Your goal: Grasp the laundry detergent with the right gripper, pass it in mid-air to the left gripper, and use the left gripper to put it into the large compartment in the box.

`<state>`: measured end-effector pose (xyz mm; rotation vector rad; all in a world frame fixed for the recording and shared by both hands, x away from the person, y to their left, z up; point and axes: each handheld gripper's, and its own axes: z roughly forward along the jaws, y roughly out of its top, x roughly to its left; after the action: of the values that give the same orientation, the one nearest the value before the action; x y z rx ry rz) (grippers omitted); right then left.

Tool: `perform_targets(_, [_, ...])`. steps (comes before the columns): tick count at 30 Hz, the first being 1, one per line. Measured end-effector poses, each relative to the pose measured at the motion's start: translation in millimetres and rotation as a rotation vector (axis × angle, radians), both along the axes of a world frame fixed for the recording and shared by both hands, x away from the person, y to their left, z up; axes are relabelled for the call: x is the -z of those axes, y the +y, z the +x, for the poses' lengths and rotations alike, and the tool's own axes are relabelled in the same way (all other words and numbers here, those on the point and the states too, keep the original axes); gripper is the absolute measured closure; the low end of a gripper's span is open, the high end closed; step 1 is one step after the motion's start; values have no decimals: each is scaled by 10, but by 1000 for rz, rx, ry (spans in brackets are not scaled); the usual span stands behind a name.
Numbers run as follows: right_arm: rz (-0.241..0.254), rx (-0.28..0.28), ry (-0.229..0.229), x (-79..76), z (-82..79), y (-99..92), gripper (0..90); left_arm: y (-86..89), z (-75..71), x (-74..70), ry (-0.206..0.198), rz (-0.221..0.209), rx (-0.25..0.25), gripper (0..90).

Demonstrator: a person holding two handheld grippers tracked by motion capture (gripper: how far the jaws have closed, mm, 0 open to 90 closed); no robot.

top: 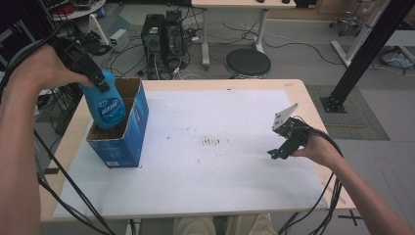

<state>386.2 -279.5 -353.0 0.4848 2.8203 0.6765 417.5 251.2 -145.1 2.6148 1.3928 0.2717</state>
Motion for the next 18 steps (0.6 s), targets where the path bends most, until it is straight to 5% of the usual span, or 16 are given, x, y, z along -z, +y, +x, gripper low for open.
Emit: perform_targets(18, [-21,-5,24,132,-49,55,119,-11,82,835,79,26,128,384])
